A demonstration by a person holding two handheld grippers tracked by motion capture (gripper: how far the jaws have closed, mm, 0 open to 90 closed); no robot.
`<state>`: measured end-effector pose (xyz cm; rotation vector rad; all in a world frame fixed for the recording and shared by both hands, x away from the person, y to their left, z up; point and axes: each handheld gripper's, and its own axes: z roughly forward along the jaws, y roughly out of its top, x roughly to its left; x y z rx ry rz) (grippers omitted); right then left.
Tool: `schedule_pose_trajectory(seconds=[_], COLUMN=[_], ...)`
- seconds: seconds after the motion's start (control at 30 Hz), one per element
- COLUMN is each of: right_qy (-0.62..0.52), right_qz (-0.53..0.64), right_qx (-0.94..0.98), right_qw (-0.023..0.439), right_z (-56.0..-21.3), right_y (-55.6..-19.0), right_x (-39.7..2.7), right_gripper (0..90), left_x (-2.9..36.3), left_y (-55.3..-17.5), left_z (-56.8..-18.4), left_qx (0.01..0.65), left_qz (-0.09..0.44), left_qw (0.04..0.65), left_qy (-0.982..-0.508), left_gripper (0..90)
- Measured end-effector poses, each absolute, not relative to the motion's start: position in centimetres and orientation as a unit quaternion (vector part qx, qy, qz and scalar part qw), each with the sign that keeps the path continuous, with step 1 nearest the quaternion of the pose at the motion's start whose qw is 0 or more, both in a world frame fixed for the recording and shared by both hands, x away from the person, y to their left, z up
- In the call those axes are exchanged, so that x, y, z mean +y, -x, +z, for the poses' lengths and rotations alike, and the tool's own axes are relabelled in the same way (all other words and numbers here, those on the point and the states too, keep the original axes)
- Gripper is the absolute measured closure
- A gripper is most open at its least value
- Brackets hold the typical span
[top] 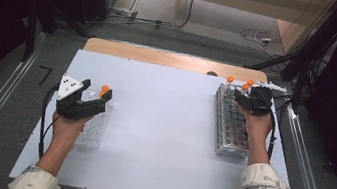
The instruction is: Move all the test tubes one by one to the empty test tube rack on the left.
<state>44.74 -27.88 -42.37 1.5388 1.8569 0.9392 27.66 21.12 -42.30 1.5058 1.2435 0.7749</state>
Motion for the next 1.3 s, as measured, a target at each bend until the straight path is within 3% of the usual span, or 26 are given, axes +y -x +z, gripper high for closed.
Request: schedule_pose_trajectory(seconds=[0.87,1.3], right_qy=[-0.581,-0.576], right_qz=[0.32,0.318], right_qx=[0.703,0.704], right_qw=[0.257,0.268], right_z=[-42.8,-42.7], right_y=[-47.1,-46.8], right_x=[-27.1,-26.9], right_gripper=[70.6,71.1], left_x=[21.1,21.2], left_y=[-27.6,-27.5], left_z=[-42.2,-42.2], left_qx=[0.514,0.513], left_qz=[0.32,0.319], left_qw=[0.498,0.499], left_qy=[-0.621,-0.621], left_gripper=[20.4,20.4])
